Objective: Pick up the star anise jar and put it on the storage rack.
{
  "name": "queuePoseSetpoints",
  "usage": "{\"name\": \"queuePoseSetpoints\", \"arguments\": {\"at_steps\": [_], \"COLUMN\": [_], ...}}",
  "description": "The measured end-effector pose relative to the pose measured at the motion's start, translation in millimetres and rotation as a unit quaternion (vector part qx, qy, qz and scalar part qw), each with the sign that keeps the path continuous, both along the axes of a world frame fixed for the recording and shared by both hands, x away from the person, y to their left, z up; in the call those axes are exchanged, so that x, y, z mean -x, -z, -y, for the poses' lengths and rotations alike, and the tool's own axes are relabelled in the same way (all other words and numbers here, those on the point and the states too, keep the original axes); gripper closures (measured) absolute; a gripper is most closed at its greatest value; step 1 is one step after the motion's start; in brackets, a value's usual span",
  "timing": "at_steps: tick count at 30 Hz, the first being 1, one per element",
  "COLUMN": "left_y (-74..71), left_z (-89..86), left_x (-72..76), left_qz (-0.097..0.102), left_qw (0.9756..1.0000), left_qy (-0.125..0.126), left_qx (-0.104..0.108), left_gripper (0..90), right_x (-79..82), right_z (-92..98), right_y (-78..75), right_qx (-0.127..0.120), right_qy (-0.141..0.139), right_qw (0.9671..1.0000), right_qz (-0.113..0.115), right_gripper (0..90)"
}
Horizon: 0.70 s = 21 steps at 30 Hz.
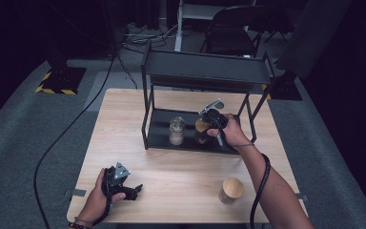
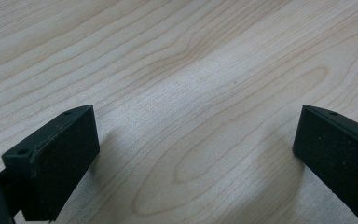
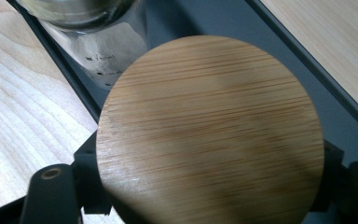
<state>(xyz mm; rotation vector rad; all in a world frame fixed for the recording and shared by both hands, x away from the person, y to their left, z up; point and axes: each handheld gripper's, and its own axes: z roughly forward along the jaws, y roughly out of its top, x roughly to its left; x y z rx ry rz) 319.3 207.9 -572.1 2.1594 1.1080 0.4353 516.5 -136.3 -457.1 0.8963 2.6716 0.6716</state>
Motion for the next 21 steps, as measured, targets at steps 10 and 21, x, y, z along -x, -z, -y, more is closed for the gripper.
{"name": "queuePoseSetpoints", "arguments": {"at_steps": [10,21], "left_y": [0.0,0.0], "left_z": [0.0,0.0], "left_x": [0.0,0.0], "left_qz": [0.000,0.000], "left_qw": [1.0000,1.0000], "left_qy": [0.000,0.000], "left_qx": [0.000,0.000], "left_gripper": [0.0,0.0], "right_x": [-5.7,-8.6], "right_z": [-1.0,-2.7], "right_y": [9.5,21.8], "right_qx": [0.000,-0.001], "right_qy": [0.004,0.013], "right_qw": [0.9999,0.9996], "right_qz": [-0.010,-0.027], "right_gripper": [24.8,24.8]}}
